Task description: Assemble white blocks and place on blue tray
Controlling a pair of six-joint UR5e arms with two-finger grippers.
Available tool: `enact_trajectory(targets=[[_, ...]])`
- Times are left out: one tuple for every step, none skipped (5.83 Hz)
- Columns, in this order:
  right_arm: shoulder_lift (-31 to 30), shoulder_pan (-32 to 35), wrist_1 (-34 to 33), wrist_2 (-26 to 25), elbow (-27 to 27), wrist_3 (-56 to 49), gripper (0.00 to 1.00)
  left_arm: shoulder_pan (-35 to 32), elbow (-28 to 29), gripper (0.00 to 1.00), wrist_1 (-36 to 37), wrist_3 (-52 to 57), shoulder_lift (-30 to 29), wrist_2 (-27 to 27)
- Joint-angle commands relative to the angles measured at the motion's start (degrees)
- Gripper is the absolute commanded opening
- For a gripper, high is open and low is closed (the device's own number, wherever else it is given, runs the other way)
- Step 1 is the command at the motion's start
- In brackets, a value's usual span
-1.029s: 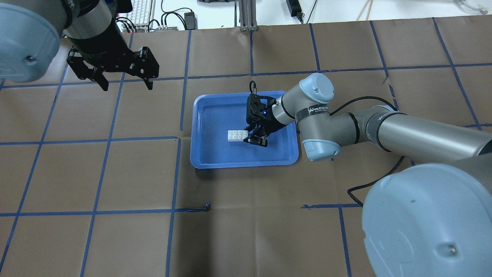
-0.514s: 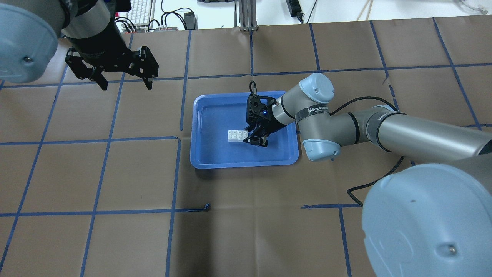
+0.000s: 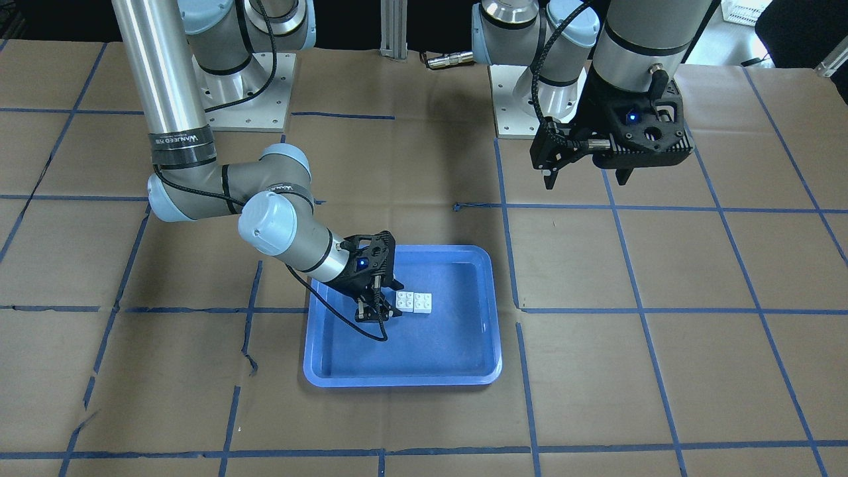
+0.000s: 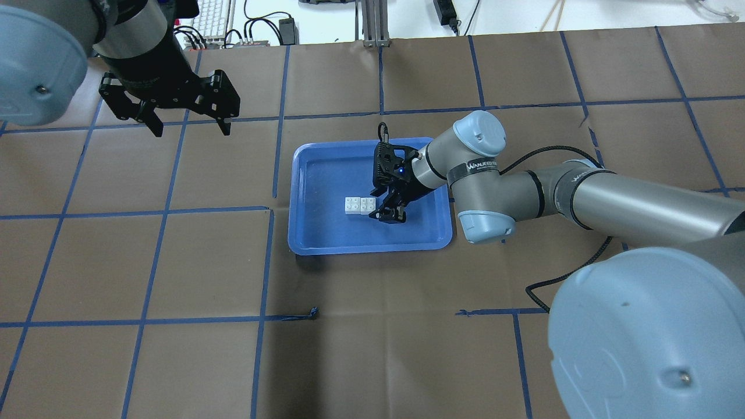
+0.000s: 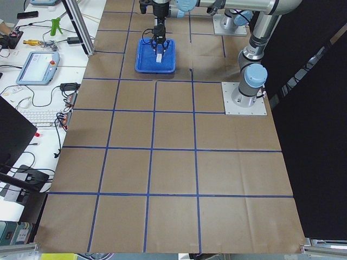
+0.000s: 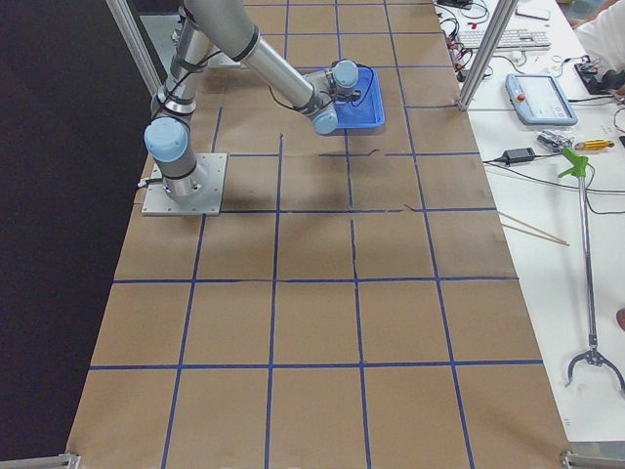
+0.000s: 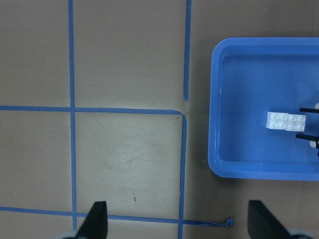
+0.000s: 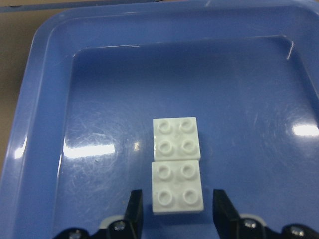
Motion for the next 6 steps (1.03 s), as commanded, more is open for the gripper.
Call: enact_trajectory(targets=[[0.0, 0.0, 0.0, 0.0, -0.2, 0.1, 0.65, 0.0, 0.0, 0.99, 0.0, 0.0, 0.0, 0.0], [-0.4, -0.2, 0.0, -0.1, -0.7, 2.2, 1.0, 0.1, 0.0, 0.99, 0.0, 0.0, 0.3, 0.1], [-1.4, -1.0, 0.6, -0.7, -2.9, 3.6, 1.0, 0.0, -0.2, 0.99, 0.0, 0.0, 0.4, 0.1], [-3.2, -1.1, 3.3, -1.3, -4.6, 5.4, 1.0, 0.0, -0.2, 0.99, 0.0, 0.1, 0.4, 0.1], [-6.1, -2.4, 9.3, -1.6, -5.3, 5.6, 1.0, 0.1, -0.2, 0.99, 0.0, 0.0, 0.4, 0.1], [-9.9, -4.8, 17.1, -5.4, -6.1, 5.7, 1.0, 0.1, -0.2, 0.99, 0.0, 0.1, 0.4, 0.1]])
